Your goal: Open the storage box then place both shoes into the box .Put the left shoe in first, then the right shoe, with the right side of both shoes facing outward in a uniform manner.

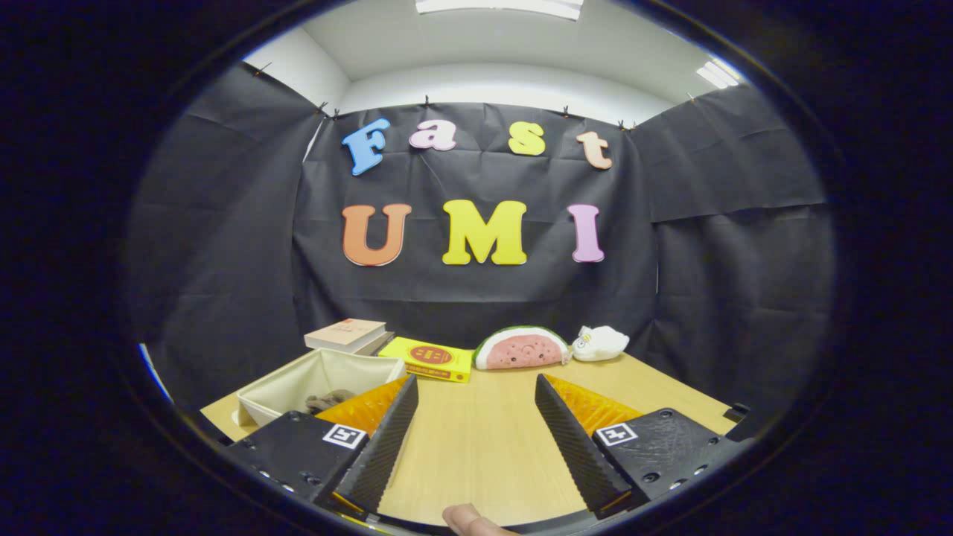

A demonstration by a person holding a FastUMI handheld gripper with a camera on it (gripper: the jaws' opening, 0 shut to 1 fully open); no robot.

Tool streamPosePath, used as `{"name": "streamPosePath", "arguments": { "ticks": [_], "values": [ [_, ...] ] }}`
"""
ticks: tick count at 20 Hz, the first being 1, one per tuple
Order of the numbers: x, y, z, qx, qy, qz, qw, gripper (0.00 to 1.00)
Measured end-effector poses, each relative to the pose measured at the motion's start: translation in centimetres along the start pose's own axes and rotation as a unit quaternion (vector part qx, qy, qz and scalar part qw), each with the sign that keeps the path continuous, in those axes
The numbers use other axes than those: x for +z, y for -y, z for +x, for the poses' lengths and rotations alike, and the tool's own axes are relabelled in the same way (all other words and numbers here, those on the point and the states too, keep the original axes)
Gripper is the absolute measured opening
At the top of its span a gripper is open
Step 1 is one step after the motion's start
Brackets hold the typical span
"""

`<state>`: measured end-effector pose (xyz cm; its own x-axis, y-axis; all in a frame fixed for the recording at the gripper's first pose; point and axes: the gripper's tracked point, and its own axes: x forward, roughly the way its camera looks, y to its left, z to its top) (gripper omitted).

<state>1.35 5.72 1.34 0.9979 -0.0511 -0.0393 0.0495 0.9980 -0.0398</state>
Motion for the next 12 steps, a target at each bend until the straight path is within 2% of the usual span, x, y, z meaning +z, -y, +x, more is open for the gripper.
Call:
{"name": "streamPosePath", "arguments": {
  "ticks": [9, 12],
  "values": [
    [-1.0, 4.9, 1.0, -0.043, 0.018, -0.028, 0.999, 0.96],
    [-1.3, 4.8, 1.2, -0.047, 0.02, -0.035, 0.998, 0.96]
  ]
}}
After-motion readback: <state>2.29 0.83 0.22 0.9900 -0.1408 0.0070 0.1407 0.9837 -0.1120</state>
